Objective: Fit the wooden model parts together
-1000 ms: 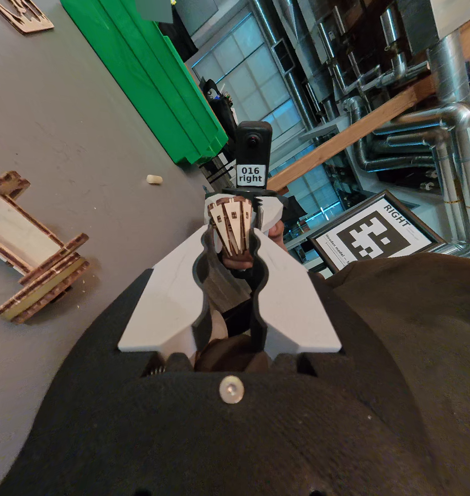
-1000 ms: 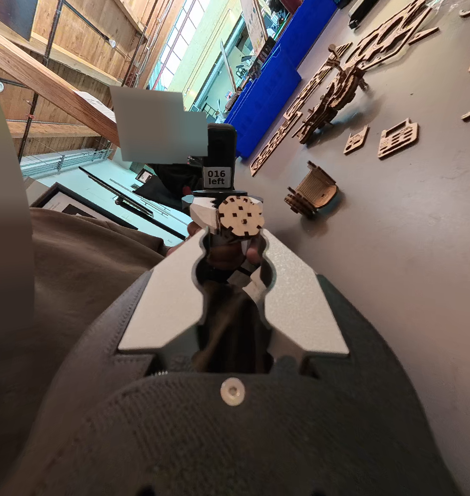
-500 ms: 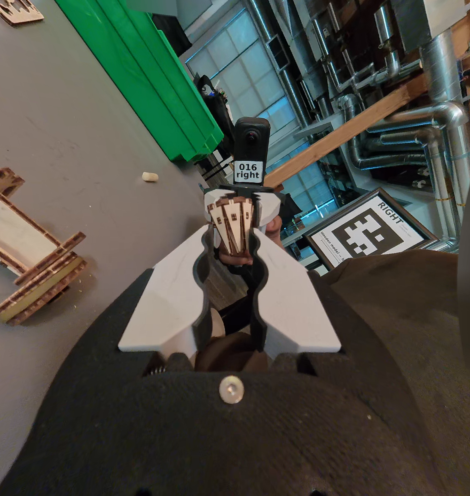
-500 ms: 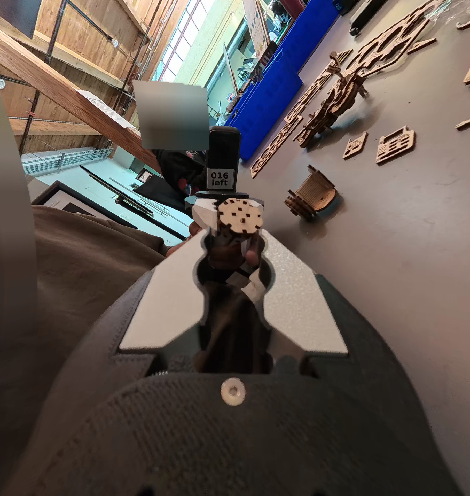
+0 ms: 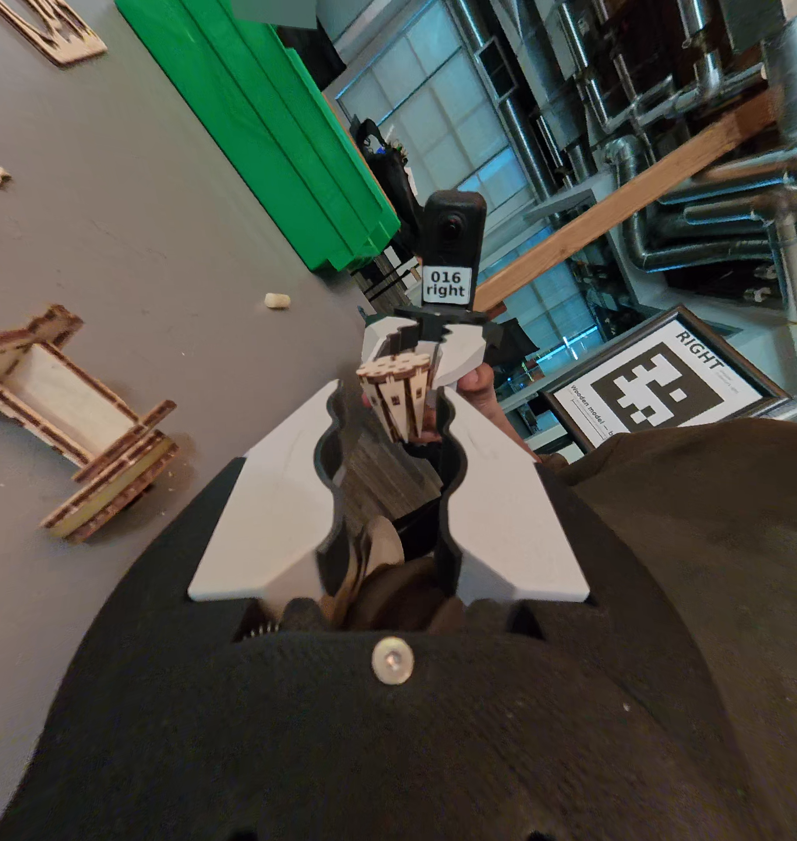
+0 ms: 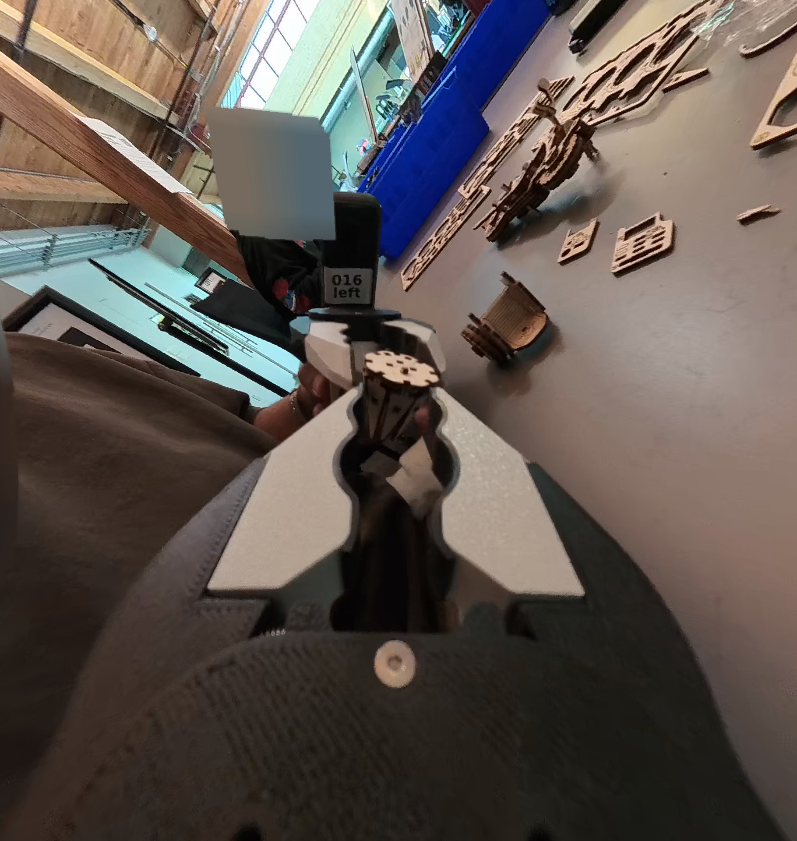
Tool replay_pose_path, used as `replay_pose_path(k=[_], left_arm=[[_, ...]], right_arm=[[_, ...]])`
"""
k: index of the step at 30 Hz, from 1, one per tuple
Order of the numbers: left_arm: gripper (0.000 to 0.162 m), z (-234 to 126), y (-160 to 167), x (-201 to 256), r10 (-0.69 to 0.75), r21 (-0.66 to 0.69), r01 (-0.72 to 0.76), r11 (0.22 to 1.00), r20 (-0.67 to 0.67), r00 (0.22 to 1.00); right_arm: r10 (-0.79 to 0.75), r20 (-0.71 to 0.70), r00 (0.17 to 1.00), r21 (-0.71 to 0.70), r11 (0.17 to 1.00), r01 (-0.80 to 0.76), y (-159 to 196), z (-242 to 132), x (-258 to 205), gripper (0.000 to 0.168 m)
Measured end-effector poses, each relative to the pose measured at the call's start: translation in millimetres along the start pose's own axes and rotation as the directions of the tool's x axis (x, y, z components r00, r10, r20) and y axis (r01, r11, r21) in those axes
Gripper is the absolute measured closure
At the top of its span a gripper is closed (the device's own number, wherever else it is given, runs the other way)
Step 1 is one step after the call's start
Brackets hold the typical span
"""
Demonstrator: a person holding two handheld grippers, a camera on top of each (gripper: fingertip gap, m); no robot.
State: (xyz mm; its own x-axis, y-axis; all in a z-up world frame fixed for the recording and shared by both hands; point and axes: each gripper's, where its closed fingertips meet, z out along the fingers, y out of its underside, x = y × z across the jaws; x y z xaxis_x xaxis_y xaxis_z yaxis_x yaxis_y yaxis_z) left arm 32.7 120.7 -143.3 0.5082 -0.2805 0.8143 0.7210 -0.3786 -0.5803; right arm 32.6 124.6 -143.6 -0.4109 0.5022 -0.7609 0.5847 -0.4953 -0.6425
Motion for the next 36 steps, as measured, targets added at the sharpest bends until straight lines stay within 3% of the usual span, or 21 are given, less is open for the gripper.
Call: replay_pose_path(k=[3, 9, 23, 36], left_arm=[[0.126, -2.8, -5.1, 1.3, 0.008, 0.024, -0.008, 1.000, -0.012, 1.000], [0.148, -1.5, -3.3, 4.1, 0.051, 0.024, -0.050, 0.998, -0.017, 0.999], [0.145, 0.1, -1.8, 10.5, 0.078, 0.026, -0.076, 0.997, -0.054, 0.995], [0.155, 0.7, -0.2, 15.2, 0.136, 0.009, -0.136, 0.991, -0.049, 0.989]], right_arm=[[-0.014, -0.011, 1.000, -0.026, 1.000, 0.014, 4.3, 1.6, 0.2, 0.143], [-0.009, -0.012, 1.000, -0.038, 0.999, 0.009, 7.8, 3.7, 0.4, 0.139], [0.038, -0.004, 0.999, -0.041, 0.998, -0.038, 9.2, 6.4, 0.4, 0.142], [0.102, 0.049, 0.994, -0.020, 0.995, -0.102, 7.1, 6.6, -4.7, 0.143]])
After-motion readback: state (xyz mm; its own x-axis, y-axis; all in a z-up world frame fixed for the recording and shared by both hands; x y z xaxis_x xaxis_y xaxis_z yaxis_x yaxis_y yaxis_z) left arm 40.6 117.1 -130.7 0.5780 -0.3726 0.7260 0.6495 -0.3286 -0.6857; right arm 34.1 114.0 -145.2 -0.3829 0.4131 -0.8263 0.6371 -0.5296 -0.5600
